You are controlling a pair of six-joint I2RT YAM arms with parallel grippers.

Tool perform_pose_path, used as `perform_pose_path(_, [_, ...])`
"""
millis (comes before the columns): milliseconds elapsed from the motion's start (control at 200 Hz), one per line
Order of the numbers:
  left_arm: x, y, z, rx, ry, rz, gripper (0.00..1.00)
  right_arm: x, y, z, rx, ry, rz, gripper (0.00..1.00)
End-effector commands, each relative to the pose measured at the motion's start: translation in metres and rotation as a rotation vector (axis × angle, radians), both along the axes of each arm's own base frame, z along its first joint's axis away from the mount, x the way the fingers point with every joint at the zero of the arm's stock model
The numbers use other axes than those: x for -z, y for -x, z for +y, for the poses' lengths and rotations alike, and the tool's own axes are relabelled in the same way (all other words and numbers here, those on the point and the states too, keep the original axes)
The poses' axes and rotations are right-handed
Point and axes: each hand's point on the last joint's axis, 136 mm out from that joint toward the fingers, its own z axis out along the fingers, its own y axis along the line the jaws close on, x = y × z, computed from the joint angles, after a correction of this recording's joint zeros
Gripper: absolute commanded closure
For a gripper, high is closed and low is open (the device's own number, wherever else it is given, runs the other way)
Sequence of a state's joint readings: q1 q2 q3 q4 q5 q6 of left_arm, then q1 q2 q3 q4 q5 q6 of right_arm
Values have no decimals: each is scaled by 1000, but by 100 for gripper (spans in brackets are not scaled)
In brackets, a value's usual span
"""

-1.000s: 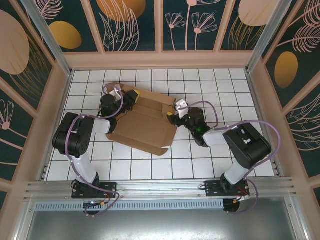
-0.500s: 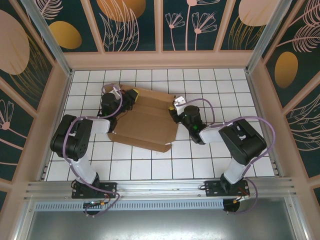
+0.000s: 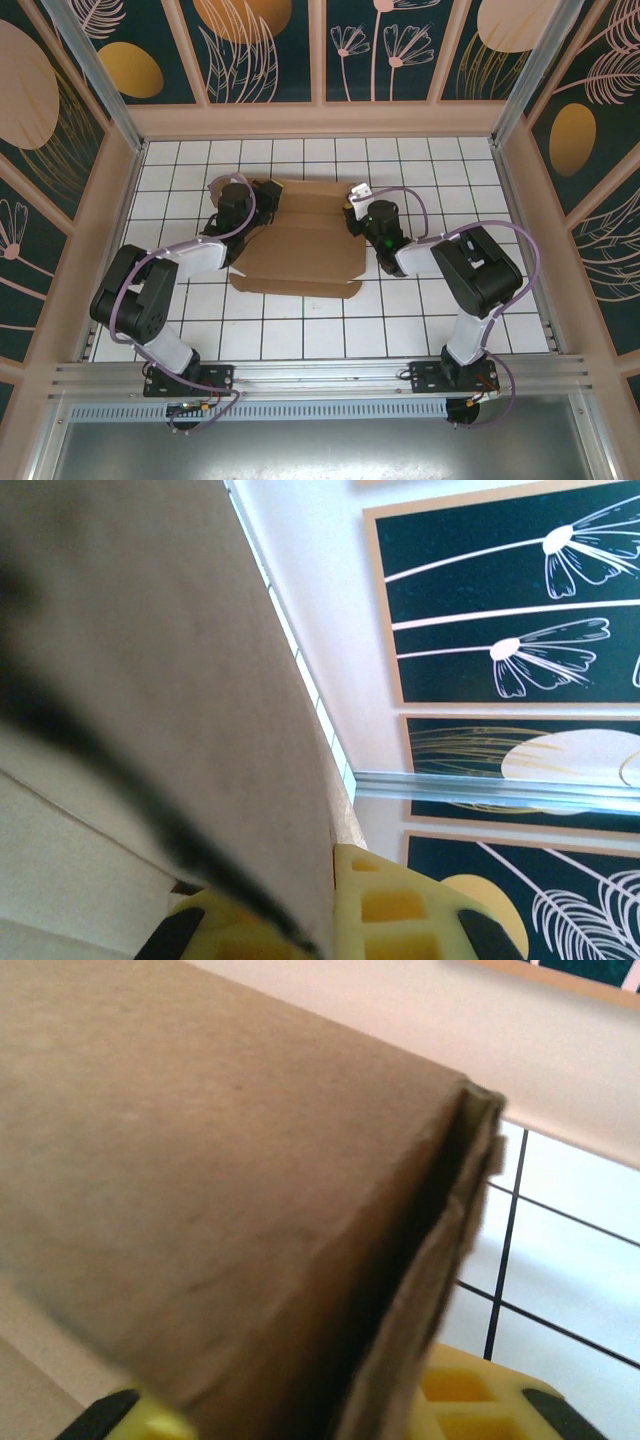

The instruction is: Fold the paper box

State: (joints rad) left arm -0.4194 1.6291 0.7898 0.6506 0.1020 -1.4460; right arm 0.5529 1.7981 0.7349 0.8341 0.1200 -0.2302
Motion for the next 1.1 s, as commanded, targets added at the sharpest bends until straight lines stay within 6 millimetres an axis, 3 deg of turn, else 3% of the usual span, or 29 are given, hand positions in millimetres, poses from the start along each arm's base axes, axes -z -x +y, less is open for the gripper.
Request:
perform_pose_path(0, [45,29,-3,4,-60,171,100,-4,-7,8,-22,0,-4,74])
perform_pose_path(420, [46,41,-14,-14,-50,181,100,17,-23,2,88,36,75,70])
perform_pose_path(510, [46,41,-13,-23,-47,183,100,23,-27,-1,129,46,97,77])
perform_pose_path(646, [46,41,-13,-31,-42,189,100,27,-32,-6,216,43,115,100])
perform_pose_path(946, [55,42,-12,-56,-25,219,100,34,-37,-5,321,50,185,100])
perform_pose_path(1096, [53,42,-12,-66,-28,215,100,33,-37,-10,447,128,123,87])
